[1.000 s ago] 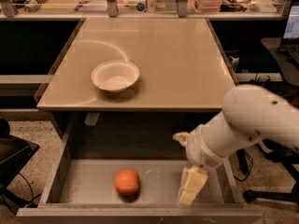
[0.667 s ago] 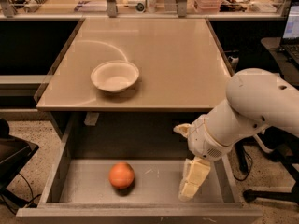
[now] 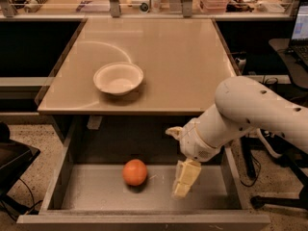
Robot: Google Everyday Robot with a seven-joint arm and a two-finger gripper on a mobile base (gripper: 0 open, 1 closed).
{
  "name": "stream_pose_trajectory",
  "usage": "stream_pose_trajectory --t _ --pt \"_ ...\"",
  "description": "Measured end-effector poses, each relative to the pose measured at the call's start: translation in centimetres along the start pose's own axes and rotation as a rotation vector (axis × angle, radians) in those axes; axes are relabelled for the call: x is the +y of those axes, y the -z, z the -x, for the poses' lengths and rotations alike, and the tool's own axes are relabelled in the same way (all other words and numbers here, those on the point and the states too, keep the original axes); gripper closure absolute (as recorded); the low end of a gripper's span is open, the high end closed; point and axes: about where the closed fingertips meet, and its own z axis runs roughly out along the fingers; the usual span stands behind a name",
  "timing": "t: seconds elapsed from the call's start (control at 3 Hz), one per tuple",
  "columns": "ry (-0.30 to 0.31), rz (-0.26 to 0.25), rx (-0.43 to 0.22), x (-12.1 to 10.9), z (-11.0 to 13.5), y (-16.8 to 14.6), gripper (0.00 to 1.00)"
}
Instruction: Pick orange from top drawer and place on counter
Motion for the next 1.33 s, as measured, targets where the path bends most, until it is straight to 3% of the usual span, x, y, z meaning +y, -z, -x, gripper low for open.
stream_pose_trajectory --t 0.33,1.0,1.33 --pt "0.043 -0.079 -0.127 -4.3 1.9 -1.6 0.0" --pt "0.044 -0.111 -0.132 -4.0 1.8 -3.0 0.0" --pt "0.034 -0.107 -0.112 -3.0 1.7 -8.7 0.0"
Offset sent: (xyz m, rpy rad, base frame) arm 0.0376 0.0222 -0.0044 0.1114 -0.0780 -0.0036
